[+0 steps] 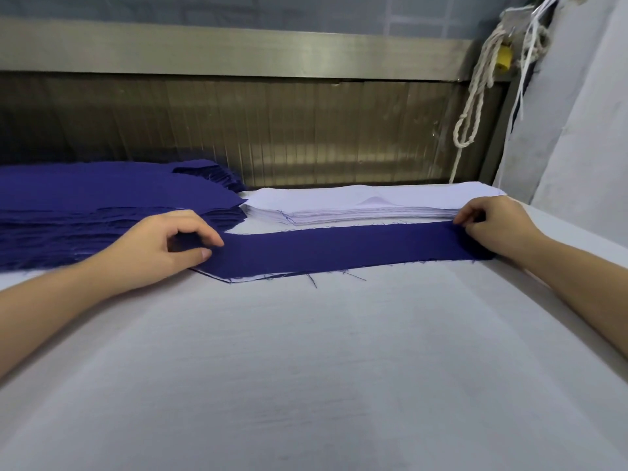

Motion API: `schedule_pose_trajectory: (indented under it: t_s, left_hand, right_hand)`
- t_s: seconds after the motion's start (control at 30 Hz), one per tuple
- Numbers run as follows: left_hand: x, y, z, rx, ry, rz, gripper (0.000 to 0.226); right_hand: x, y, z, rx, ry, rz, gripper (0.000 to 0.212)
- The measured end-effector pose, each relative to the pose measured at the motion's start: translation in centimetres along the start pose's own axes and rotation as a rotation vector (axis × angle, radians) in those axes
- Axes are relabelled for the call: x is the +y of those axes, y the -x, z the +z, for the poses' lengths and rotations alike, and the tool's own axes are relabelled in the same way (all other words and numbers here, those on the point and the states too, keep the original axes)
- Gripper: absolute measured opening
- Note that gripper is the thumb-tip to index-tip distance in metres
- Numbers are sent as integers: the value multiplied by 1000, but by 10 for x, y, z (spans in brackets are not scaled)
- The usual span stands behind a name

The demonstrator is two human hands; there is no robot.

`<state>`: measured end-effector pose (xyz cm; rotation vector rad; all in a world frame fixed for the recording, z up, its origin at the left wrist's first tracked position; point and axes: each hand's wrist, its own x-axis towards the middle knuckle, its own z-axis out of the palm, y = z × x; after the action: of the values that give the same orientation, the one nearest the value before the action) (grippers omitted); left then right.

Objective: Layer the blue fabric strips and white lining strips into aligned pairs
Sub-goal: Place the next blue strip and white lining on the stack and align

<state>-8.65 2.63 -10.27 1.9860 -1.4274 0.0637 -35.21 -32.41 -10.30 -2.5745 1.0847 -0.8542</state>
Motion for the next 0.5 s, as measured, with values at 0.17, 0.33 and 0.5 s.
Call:
schedule_pose_trajectory:
  t_s: [0.17,0.33,0.5]
  left_hand:
    - [-9,-4,0,93,-201,11,18]
    - [-14,-4,1,45,-340,-84,34]
    - [-6,-2,-1,-73,-441,-158,45]
  right_hand:
    - [1,-1,3,-54,61,6,25]
    - [7,-5,8,-116,263,44,26]
    - [6,-2,10,-125,353,136,32]
